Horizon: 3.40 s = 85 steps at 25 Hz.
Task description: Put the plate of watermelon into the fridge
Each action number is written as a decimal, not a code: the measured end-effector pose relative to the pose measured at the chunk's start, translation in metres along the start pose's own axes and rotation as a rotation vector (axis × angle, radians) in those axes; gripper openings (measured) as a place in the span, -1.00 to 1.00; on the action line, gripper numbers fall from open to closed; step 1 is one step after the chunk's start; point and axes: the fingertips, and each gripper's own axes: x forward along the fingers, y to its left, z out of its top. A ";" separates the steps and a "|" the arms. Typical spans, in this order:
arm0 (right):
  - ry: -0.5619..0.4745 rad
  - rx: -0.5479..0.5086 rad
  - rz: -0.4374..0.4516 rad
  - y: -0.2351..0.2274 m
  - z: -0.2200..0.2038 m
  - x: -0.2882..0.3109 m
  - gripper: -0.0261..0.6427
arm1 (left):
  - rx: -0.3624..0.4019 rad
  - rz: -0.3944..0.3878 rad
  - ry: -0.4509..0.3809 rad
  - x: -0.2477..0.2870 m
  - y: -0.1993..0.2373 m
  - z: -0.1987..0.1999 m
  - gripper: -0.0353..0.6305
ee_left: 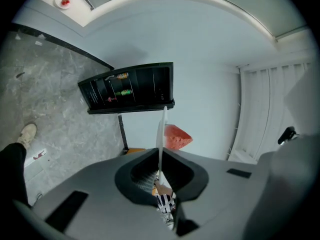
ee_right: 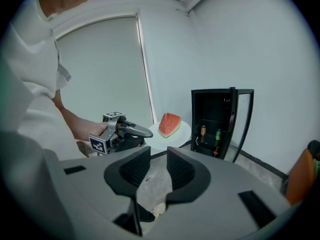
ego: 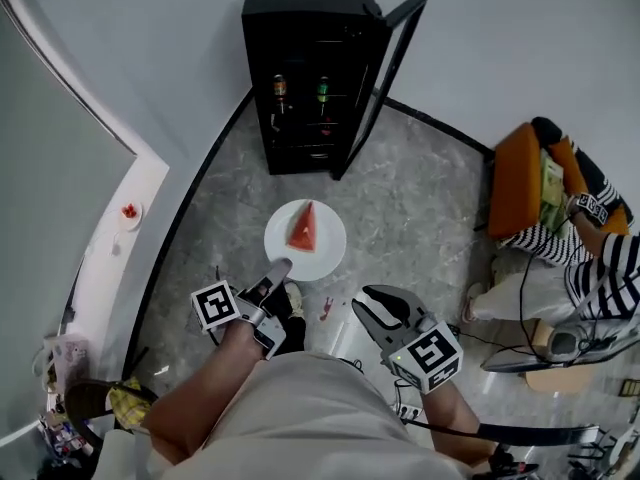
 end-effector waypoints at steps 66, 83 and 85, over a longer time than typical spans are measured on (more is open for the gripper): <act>0.257 0.003 0.105 -0.439 0.133 0.252 -0.63 | 0.022 0.380 -0.317 0.520 0.222 0.477 -0.83; 0.272 0.040 0.137 -0.427 0.123 0.250 -0.63 | 0.620 0.873 -0.109 0.508 0.229 0.491 -0.44; 0.270 0.043 0.141 -0.425 0.122 0.250 -0.63 | 0.681 0.914 -0.100 0.506 0.231 0.491 -0.39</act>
